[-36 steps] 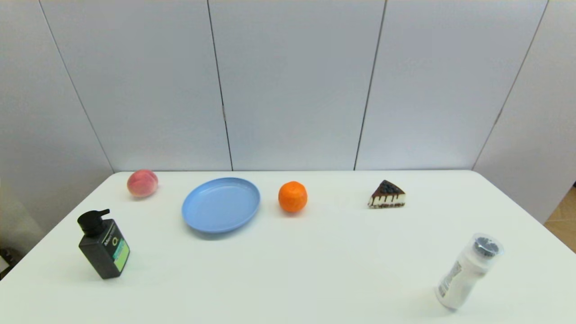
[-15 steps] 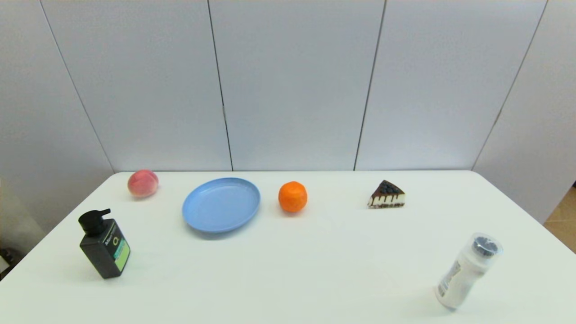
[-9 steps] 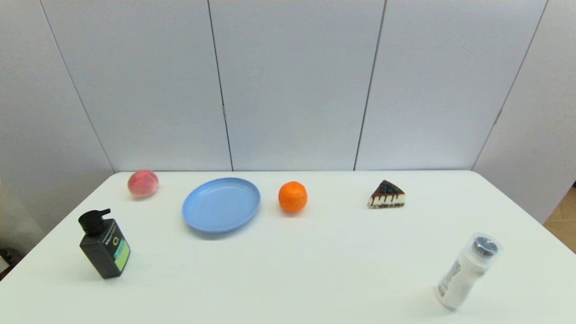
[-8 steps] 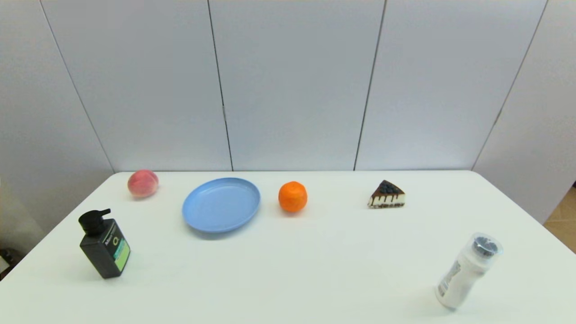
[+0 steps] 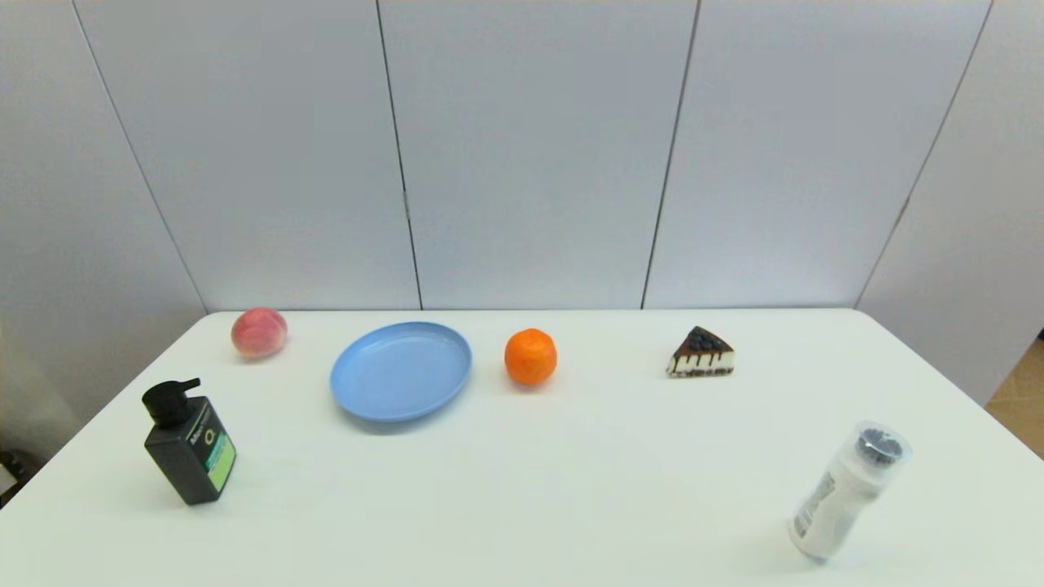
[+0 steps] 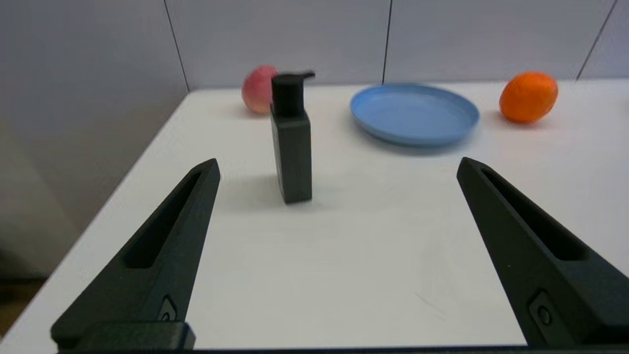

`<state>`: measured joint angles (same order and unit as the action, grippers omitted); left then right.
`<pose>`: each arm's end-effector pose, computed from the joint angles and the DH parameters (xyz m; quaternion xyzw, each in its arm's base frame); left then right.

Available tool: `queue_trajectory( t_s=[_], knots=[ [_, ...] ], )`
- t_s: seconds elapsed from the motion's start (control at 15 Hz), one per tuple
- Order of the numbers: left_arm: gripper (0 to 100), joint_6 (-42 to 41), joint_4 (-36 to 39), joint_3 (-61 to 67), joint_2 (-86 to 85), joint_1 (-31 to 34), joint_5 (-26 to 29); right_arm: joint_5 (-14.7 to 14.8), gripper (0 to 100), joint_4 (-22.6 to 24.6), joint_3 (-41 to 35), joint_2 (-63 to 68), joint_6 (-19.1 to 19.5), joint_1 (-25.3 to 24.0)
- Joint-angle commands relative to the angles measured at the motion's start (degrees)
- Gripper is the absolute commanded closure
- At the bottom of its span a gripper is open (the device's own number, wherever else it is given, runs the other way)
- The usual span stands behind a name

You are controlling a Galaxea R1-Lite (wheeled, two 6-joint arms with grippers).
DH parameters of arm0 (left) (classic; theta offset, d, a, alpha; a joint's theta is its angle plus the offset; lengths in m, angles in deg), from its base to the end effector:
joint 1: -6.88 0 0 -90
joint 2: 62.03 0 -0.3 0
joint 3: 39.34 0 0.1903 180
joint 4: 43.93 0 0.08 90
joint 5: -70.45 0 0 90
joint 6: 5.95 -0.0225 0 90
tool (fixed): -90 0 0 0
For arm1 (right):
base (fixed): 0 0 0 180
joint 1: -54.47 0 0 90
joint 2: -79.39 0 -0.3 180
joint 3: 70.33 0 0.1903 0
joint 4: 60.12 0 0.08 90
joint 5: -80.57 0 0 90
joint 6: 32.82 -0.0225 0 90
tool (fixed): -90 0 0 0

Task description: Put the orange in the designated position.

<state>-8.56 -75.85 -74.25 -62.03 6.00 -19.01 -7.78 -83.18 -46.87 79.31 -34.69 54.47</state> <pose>-0.0416 0.0004 0.1143 0.0227 -0.0264 -0.0118 0.9993 -0.0230 -0.0006 0.0764 0.0164 -0.0044 -0.0143 0.9998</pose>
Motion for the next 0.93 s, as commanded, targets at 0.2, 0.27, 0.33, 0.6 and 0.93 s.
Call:
queue_trajectory(
  t_s=[0.2, 0.27, 0.33, 0.6, 0.93],
  knots=[
    [0, -0.2, 3.9, 7.5, -0.1, 0.0, 0.2, 0.0, 0, 0.0, 0.0, 0.0, -0.1, 0.0],
    [0, -0.2, 5.7, 9.3, 0.0, 0.0, 0.3, 0.0, 0, 0.0, 0.0, 0.1, 0.1, 0.0],
    [0, -0.6, 7.2, 10.7, 0.0, 0.0, 0.2, 0.0, 0, 0.0, 0.0, 0.0, 0.1, 0.0],
    [0, -1.8, 8.1, 11.6, -0.1, 0.0, 0.3, 0.0, 0, 0.0, 0.0, 0.0, -0.1, 0.0],
    [0, -0.5, 8.2, 11.6, 0.0, 0.0, 0.1, 0.0, 0, 0.0, 0.0, 0.0, 0.1, 0.0]
  ],
)
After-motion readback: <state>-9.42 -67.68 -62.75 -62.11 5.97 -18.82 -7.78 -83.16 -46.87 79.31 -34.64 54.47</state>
